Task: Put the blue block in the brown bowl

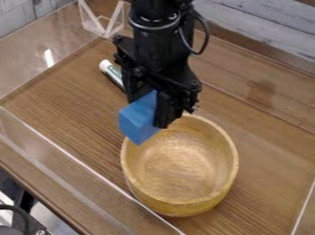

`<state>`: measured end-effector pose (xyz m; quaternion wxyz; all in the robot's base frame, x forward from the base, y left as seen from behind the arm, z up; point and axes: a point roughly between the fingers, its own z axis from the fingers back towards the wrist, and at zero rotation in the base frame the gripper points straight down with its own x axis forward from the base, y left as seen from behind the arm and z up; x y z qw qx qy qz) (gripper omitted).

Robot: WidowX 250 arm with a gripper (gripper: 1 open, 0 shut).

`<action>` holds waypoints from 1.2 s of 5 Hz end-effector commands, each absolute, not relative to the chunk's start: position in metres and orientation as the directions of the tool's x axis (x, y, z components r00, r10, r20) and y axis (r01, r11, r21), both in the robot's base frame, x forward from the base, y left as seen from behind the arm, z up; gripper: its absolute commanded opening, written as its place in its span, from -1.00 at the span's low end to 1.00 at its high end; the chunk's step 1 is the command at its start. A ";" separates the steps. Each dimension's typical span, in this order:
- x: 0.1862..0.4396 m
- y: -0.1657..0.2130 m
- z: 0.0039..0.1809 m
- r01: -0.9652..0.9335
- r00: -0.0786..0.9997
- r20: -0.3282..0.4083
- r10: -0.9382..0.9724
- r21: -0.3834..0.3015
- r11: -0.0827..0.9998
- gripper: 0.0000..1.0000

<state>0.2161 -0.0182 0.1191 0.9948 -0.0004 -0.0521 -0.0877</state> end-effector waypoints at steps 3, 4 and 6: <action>0.218 -0.026 0.126 0.158 0.973 0.171 -0.156 -0.001 0.987 -1.00; 0.217 -0.029 0.125 0.149 0.973 0.177 -0.146 -0.008 0.989 -1.00; 0.217 -0.035 0.124 0.136 0.973 0.189 -0.130 -0.023 0.990 -1.00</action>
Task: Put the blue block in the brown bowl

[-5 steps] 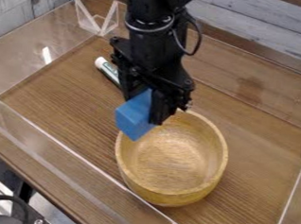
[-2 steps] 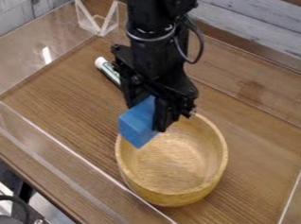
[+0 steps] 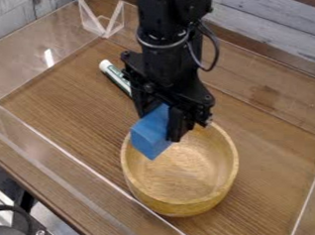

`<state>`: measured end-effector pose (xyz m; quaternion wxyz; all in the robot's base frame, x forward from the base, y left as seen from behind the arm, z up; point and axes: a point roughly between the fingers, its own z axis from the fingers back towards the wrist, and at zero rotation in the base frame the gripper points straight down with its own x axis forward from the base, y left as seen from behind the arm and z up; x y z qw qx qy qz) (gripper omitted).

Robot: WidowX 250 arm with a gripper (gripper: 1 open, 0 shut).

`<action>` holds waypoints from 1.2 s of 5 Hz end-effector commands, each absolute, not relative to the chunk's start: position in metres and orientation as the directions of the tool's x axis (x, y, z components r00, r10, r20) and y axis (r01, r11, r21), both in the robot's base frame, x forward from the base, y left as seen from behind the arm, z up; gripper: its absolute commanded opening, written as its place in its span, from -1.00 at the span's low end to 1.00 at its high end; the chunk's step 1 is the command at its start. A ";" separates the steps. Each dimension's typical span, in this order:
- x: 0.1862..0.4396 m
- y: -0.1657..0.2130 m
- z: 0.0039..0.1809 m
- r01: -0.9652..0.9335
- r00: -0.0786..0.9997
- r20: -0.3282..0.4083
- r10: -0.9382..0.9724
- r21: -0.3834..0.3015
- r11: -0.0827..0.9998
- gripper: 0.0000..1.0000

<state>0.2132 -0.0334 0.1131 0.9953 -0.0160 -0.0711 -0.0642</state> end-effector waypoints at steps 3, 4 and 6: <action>0.214 -0.044 0.123 0.124 0.973 0.204 -0.112 -0.047 0.991 -1.00; 0.213 -0.047 0.123 0.119 0.972 0.209 -0.106 -0.054 0.991 -1.00; 0.210 -0.051 0.123 0.113 0.972 0.212 -0.097 -0.064 0.992 -1.00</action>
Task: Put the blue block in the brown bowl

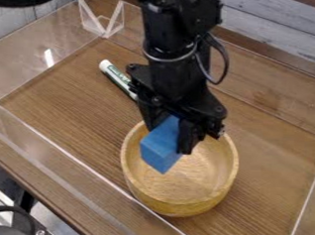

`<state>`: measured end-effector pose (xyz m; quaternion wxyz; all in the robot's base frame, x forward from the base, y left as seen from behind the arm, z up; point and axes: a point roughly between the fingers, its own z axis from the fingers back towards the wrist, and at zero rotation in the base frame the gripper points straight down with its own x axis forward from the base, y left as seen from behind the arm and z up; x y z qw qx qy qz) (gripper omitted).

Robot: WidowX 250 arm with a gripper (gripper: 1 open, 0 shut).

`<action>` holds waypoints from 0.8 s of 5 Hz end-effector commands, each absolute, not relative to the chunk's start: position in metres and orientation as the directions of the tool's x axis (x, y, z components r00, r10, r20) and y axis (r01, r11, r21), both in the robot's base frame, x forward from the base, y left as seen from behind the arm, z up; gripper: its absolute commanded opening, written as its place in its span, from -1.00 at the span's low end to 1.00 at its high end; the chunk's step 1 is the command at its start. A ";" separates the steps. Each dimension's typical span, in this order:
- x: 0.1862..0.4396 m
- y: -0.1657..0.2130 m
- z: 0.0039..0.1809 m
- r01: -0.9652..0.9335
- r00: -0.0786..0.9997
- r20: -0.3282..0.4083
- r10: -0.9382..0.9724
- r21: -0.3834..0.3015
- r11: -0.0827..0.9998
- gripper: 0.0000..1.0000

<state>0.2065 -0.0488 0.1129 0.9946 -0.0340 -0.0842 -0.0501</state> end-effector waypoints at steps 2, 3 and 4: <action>0.207 -0.054 0.122 0.112 0.973 0.211 -0.094 -0.072 0.991 1.00; 0.210 -0.053 0.125 0.103 0.973 0.214 -0.084 -0.081 0.991 1.00; 0.212 -0.051 0.127 0.095 0.973 0.219 -0.073 -0.089 0.991 1.00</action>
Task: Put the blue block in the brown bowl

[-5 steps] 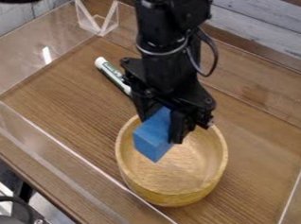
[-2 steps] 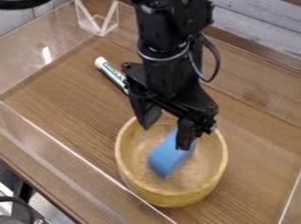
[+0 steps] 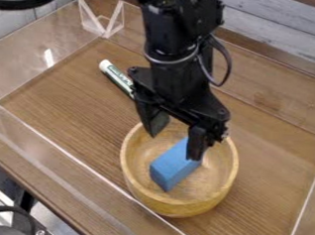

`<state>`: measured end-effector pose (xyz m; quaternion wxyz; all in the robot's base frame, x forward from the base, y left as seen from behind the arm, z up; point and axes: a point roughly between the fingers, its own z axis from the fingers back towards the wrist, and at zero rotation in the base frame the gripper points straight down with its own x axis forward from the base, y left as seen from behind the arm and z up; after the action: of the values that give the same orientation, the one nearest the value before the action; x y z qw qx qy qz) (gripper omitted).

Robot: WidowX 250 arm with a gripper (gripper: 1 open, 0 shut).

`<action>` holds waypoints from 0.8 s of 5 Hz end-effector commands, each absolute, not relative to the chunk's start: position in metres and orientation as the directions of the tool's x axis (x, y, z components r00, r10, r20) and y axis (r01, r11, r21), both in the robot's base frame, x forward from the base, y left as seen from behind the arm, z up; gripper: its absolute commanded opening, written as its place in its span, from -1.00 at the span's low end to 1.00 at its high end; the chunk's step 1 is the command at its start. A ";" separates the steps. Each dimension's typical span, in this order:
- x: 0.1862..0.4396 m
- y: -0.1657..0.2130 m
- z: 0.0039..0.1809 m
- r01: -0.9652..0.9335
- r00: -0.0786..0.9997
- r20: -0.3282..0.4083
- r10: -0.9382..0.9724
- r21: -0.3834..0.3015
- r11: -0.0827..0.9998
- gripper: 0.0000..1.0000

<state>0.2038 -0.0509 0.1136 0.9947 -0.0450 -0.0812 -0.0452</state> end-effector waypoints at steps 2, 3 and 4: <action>0.217 -0.048 0.133 0.080 0.972 0.230 -0.054 -0.106 0.991 1.00; 0.219 -0.046 0.133 0.074 0.972 0.232 -0.046 -0.111 0.991 1.00; 0.220 -0.045 0.134 0.068 0.972 0.231 -0.040 -0.116 0.991 1.00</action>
<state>0.2105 -0.0449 0.1199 0.9938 -0.0585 -0.0901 -0.0293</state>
